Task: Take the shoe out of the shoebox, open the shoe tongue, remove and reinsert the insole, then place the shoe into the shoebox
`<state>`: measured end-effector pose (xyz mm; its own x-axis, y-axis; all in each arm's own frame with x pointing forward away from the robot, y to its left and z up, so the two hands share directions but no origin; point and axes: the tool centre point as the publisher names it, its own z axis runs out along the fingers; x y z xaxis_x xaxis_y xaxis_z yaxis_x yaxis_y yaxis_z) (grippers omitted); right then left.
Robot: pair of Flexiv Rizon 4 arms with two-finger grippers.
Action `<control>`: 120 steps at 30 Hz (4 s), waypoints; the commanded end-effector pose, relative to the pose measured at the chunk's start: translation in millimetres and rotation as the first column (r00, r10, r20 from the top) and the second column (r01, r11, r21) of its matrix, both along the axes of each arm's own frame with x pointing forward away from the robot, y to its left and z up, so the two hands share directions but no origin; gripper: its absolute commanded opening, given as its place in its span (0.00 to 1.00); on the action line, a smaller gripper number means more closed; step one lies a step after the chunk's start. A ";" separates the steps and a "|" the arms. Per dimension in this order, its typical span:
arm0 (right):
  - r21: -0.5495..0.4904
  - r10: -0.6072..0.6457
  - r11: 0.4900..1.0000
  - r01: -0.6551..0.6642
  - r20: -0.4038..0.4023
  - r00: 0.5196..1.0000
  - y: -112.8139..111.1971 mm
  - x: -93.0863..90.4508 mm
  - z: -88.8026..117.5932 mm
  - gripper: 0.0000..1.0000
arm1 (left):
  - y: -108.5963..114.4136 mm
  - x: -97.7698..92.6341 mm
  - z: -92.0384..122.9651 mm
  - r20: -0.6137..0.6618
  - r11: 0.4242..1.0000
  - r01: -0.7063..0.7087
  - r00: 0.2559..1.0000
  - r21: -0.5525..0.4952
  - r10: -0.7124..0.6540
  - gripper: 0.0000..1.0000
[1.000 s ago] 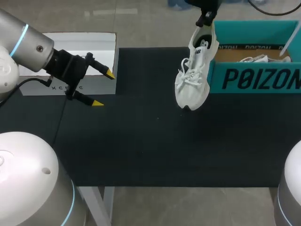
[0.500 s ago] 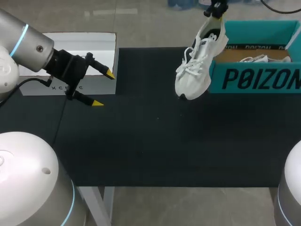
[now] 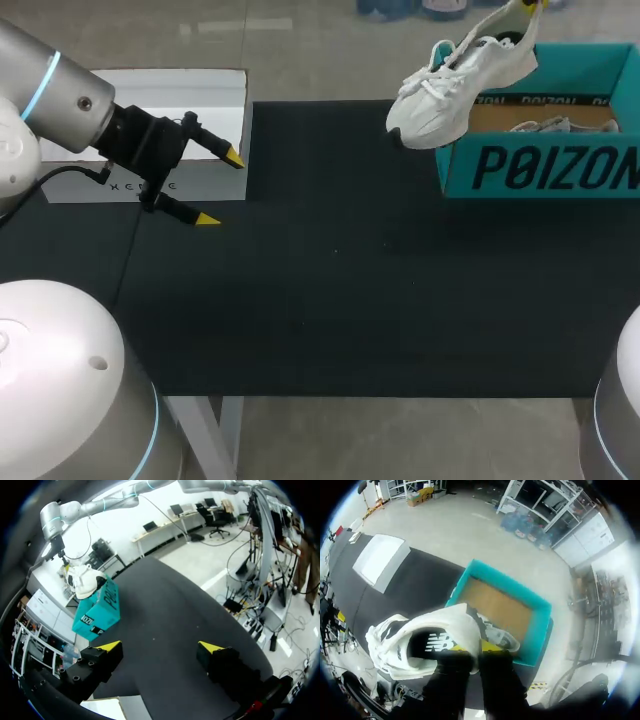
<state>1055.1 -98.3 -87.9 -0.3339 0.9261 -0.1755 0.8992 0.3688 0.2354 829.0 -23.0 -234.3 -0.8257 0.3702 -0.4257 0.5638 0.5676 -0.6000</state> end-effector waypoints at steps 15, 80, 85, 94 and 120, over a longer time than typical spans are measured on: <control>0.011 -0.285 0.956 0.293 0.273 0.919 -33.1 -16.3 -15.3 0.00 | -0.3 0.0 0.1 0.000 1.000 0.001 1.000 0.004 -0.001 1.00; 0.178 -0.701 0.703 0.689 0.004 0.714 -208.3 138.0 -138.2 0.00 | -0.3 0.0 0.1 0.000 1.000 0.001 1.000 0.004 -0.001 1.00; 0.182 -0.713 0.692 0.698 0.020 0.701 -208.1 139.1 -137.7 0.00 | -0.3 0.0 0.1 0.000 1.000 0.001 1.000 0.004 -0.001 1.00; 0.182 -0.713 0.692 0.698 0.020 0.701 -208.1 139.1 -137.7 0.00 | -0.3 0.0 0.1 0.000 1.000 0.001 1.000 0.004 -0.001 1.00; 0.148 -0.708 0.695 0.703 -0.032 0.706 -225.3 156.5 -189.7 0.00 | -0.3 0.0 0.1 0.000 1.000 0.001 1.000 0.004 -0.001 1.00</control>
<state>1196.2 -318.1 -268.1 0.4306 0.9021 -0.0295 0.8713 -0.4070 0.2744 829.0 -23.0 -234.3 -0.8257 0.3702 -0.4256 0.5638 0.5676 -0.6000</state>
